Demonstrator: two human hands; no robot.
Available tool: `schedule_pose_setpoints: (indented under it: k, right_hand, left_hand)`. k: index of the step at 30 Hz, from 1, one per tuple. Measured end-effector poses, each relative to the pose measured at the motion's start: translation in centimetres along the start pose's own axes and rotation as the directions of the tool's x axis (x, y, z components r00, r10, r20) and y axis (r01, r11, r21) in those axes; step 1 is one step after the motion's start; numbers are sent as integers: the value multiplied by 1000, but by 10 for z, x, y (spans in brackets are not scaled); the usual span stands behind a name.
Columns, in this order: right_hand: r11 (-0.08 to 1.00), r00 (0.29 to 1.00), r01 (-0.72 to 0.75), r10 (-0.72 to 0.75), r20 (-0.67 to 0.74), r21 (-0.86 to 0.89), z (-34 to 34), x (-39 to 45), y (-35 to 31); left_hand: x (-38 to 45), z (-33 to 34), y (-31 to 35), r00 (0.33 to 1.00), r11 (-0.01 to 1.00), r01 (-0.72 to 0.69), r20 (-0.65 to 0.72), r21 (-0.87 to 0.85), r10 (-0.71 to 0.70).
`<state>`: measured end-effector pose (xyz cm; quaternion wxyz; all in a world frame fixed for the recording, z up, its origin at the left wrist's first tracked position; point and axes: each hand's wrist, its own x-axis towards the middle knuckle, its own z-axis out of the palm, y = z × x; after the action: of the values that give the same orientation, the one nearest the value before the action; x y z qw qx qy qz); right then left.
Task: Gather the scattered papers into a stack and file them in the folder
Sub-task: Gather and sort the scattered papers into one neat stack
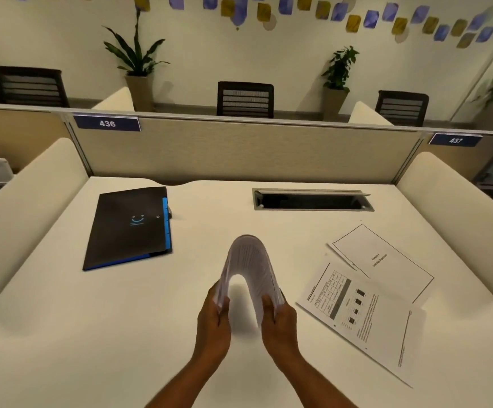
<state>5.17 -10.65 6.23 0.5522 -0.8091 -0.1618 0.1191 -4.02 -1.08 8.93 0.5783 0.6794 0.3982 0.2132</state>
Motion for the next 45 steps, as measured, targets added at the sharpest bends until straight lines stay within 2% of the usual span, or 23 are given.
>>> schedule_pose_setpoints:
  k: [2,4,8,12,16,20,25,28,30,33,35,36,39,43,45]
  right_hand:
    - [996,997,-34,39,70,-77,0,2,2]
    - [998,996,-30,34,78,-60,-5,5,-1]
    - [992,998,60,-63,26,110,-20,14,-16]
    - [992,995,95,-96,11,77,-20,24,-21]
    - [980,989,139,-132,-63,139,-24,26,-31]
    - [983,999,-5,-2,34,183,-15,14,-21]
    - [986,996,86,-84,-20,141,-11,13,-20]
    - [990,997,71,-75,23,121,-5,8,-19]
    - [986,996,87,-87,-4,139,-5,12,-19]
    - [991,993,113,-115,23,74,-4,13,-14]
    - [998,995,52,-56,87,42,-2,10,-13]
    - [998,996,40,-44,74,47,-2,9,-14]
    - [997,999,32,-33,19,69,-4,14,-8]
    - [996,991,-67,73,109,-58,0,12,13]
    - [997,993,-44,51,106,-63,-5,13,9]
  left_hand:
    - [0,0,2,1000,1000,-3,10,13,2]
    - [7,-4,4,1000,1000,-8,-10,-6,8]
    - [23,-19,11,996,992,-85,-34,-95,82]
    - [31,-21,22,996,992,-89,-17,-94,88]
    - [26,-22,27,992,990,-92,-93,-111,82]
    - [19,-18,11,998,996,-61,-17,-66,60]
    - [14,-13,10,999,996,-31,-43,-80,28]
    - [10,-11,12,998,995,-9,-70,-103,2]
    - [11,-11,15,996,993,-33,-90,-115,22]
    - [9,-9,14,997,996,-35,-77,-86,28]
    - [9,-11,10,996,996,36,-80,-84,-42]
    - [7,-11,9,995,995,51,-82,-85,-58]
    - [3,-12,9,997,998,-2,-78,-67,-3]
    - [3,-16,2,1000,999,13,-22,33,-12]
    - [6,-21,2,1000,998,-20,1,57,20]
